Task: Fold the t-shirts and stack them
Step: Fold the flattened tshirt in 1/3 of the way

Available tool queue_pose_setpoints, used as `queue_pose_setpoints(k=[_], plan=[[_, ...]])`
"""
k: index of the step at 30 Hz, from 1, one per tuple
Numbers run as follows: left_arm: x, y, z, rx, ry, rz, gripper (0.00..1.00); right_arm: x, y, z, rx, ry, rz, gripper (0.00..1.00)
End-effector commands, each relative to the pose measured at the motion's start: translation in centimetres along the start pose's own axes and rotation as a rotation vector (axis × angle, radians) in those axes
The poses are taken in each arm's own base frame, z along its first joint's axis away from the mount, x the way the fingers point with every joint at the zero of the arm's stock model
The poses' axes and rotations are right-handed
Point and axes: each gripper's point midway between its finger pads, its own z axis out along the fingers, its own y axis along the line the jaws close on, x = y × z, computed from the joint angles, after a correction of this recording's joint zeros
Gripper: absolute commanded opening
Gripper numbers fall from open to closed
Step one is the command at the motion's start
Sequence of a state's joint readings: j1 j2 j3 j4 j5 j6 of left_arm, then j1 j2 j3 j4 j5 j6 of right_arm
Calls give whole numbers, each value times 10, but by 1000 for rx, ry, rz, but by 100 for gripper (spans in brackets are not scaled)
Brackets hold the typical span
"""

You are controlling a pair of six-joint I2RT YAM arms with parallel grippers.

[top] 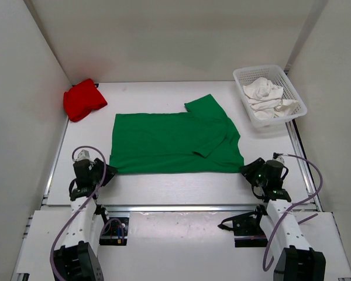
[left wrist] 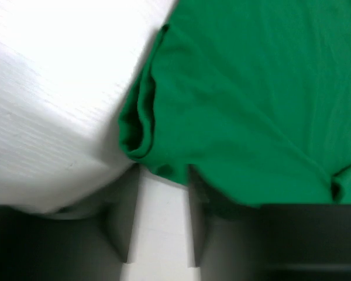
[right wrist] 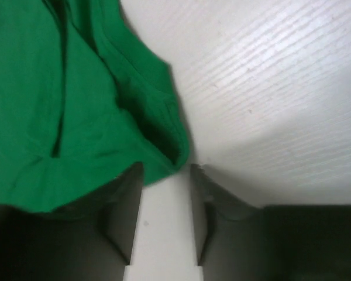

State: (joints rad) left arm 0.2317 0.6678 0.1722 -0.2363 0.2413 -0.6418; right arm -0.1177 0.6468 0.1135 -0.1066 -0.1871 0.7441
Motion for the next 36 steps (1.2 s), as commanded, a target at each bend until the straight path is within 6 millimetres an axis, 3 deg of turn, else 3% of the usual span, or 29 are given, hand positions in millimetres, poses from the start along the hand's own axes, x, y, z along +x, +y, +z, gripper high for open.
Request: queue_pose_setpoints(k=[1,3,5,7,9,10,11,12,13,14,15,16,17,23,24,26,29,36], plan=[[11,0,-3,17,74,-2,54,-12,10,-3,-3,-17,-76,39],[-2,-9,-8,65,20,6,51,-20,17,-8,-13,-51,-94,41],[-16,-18,-15,90,-49,23,41,-26,23,-12,-26,-95,-121,42],[-29,-30,-20,114,-89,69,35,-27,36,-14,-67,-103,-156,36],[-17,-51,-17,181,-35,118,32,-24,58,-13,-151,-87,-171,16],[-16,-56,-15,183,-35,126,30,-9,70,-11,-191,-26,-198,7],[-4,-74,-14,234,4,166,29,-4,76,-5,-199,10,-218,0],[7,-96,-15,295,17,211,28,1,99,-7,-237,34,-269,0],[2,-105,-12,294,-22,224,27,7,118,-2,-256,55,-345,0],[19,-122,-13,332,24,262,27,11,120,9,-231,60,-381,0],[26,-136,-13,360,25,300,27,10,140,9,-273,50,-417,0],[21,-150,-14,391,-2,310,28,14,143,19,-270,80,-438,0],[29,-160,-14,413,26,318,28,19,150,28,-296,123,-435,0],[62,-197,-13,548,95,327,30,33,152,59,-277,210,-437,1],[76,-193,-11,544,126,338,31,35,150,62,-274,213,-439,0],[87,-205,-10,584,136,341,32,41,147,67,-261,234,-447,0],[124,-214,-4,592,232,408,31,51,140,73,-234,269,-461,0],[155,-217,9,590,309,432,32,55,139,81,-232,291,-467,0]])
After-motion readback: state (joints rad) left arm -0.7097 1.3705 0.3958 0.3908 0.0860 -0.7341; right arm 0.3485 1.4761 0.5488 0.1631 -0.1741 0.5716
